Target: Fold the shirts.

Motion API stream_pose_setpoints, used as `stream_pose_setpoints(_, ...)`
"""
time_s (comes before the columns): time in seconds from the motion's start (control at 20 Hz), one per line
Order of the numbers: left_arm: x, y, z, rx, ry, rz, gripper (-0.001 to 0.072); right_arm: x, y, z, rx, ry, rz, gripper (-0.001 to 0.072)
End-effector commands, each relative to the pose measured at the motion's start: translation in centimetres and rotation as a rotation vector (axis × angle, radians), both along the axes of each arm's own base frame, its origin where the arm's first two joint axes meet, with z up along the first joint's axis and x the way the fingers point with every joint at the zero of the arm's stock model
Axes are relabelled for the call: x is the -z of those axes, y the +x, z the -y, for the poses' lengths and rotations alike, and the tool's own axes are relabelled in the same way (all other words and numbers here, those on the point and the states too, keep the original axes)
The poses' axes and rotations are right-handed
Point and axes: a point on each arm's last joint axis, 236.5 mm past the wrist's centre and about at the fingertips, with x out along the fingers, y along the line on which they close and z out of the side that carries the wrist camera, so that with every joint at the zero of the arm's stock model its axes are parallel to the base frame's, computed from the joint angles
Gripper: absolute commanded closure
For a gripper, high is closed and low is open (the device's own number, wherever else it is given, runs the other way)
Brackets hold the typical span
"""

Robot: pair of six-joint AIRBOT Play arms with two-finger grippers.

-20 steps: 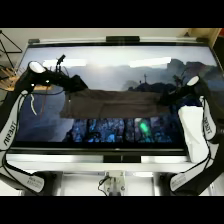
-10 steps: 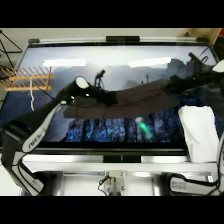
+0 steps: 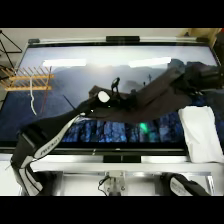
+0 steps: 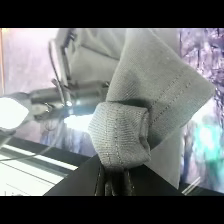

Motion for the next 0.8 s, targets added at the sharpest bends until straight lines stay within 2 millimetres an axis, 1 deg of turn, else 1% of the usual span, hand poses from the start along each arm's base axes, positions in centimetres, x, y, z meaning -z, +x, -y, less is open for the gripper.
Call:
stream_pose_setpoints(0.0,-2.4,0.7,-5.4,0.135,0.105,0.097,0.0678,-0.3,1.2,-1.5,0.003,0.014,0.036,0.0630)
stream_pose_setpoints(0.05,-3.5,1.4,-8.6,0.158,0.172,0.132,0.0678,0.1,2.0,-2.9,-0.018,0.013,0.046,0.0630)
stream_pose_setpoints(0.1,-5.2,2.5,-12.4,0.152,0.239,0.171,0.0678,0.9,2.9,-4.6,-0.045,0.011,0.051,0.0630)
stream_pose_setpoints(0.2,-10.5,4.7,-20.4,0.062,0.335,0.260,0.0678,2.5,4.7,-8.8,-0.091,0.035,0.060,0.0629)
stream_pose_setpoints(0.25,-13.5,5.3,-24.0,0.001,0.357,0.306,0.0678,3.5,5.7,-11.4,-0.116,0.052,0.068,0.0629)
stream_pose_setpoints(0.3,-17.0,5.6,-27.8,-0.072,0.361,0.352,0.0678,4.6,6.6,-14.1,-0.134,0.073,0.076,0.0629)
stream_pose_setpoints(0.35,-20.3,5.3,-31.2,-0.144,0.363,0.397,0.0677,5.8,7.2,-16.7,-0.151,0.099,0.075,0.0629)
stream_pose_setpoints(0.4,-23.0,4.6,-34.1,-0.204,0.369,0.434,0.0677,7.1,7.5,-19.4,-0.169,0.122,0.065,0.0629)
stream_pose_setpoints(0.45,-25.3,3.7,-36.5,-0.254,0.379,0.465,0.0677,8.8,7.6,-22.0,-0.184,0.138,0.050,0.0629)
stream_pose_setpoints(0.5,-27.3,2.4,-38.6,-0.296,0.390,0.491,0.0677,10.8,7.8,-24.5,-0.191,0.153,0.033,0.0629)
stream_pose_setpoints(0.55,-28.8,1.1,-40.0,-0.324,0.402,0.508,0.0677,12.5,7.9,-26.6,-0.187,0.174,0.014,0.0629)
stream_pose_setpoints(0.6,-29.9,-0.3,-41.0,-0.341,0.412,0.521,0.0677,14.2,8.1,-28.5,-0.172,0.207,-0.011,0.0628)
stream_pose_setpoints(0.65,-30.7,-1.5,-41.4,-0.346,0.421,0.529,0.0677,15.9,8.4,-30.2,-0.146,0.239,-0.036,0.0560)
stream_pose_setpoints(0.7,-31.1,-2.4,-41.5,-0.341,0.427,0.532,0.0677,17.3,8.6,-31.4,-0.121,0.270,-0.066,0.0225)
stream_pose_setpoints(0.75,-31.3,-3.3,-41.2,-0.326,0.431,0.532,0.0677,18.1,8.5,-31.9,-0.120,0.286,-0.086,0.0045)
